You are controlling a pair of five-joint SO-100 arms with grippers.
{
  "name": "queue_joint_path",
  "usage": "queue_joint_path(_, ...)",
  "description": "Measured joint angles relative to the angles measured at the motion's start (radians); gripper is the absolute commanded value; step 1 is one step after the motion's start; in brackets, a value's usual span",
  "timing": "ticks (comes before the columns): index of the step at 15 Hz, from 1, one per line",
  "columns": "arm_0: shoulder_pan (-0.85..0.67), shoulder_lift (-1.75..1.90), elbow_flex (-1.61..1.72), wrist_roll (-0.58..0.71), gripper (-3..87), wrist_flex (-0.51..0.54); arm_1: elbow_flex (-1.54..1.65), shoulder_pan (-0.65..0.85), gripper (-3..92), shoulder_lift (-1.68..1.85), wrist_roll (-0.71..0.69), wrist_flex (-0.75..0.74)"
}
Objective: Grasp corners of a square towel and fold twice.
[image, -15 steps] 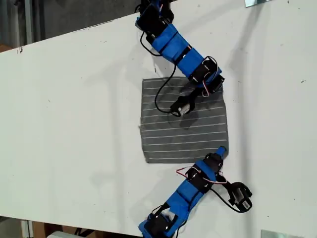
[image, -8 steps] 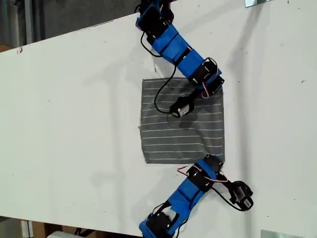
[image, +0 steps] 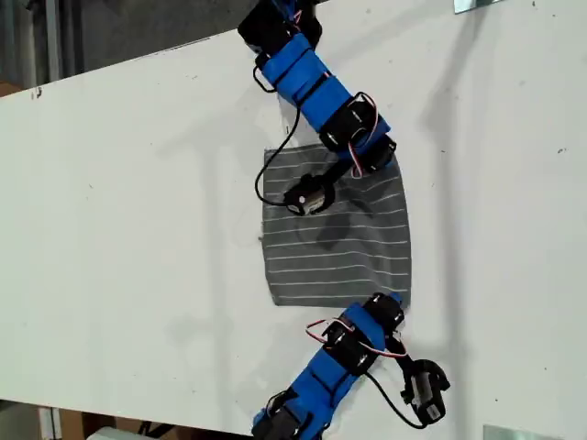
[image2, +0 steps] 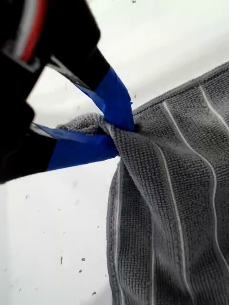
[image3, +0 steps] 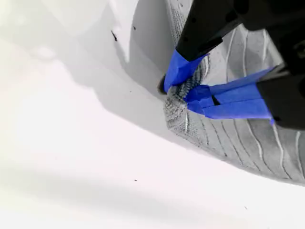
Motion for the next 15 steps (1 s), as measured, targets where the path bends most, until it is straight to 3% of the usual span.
queue_joint_path(4, -0.160, 0.196, 0.081, 0.120, -0.1, 0.118, 0.044, 0.144, -0.1, 0.172, -0.071, 0.054)
queue_joint_path(9, -0.449, 0.371, 0.256, 0.230, -0.1, 0.133, 0.308, 0.391, -0.1, 0.456, -0.140, 0.043)
queue_joint_path(11, -0.548, 0.474, 0.405, 0.235, -0.1, 0.095, 0.426, 0.483, -0.1, 0.509, -0.166, 0.005)
queue_joint_path(15, -0.696, 0.764, 0.844, 0.238, -0.2, -0.101, 0.589, 0.681, -0.1, 0.525, -0.255, -0.072)
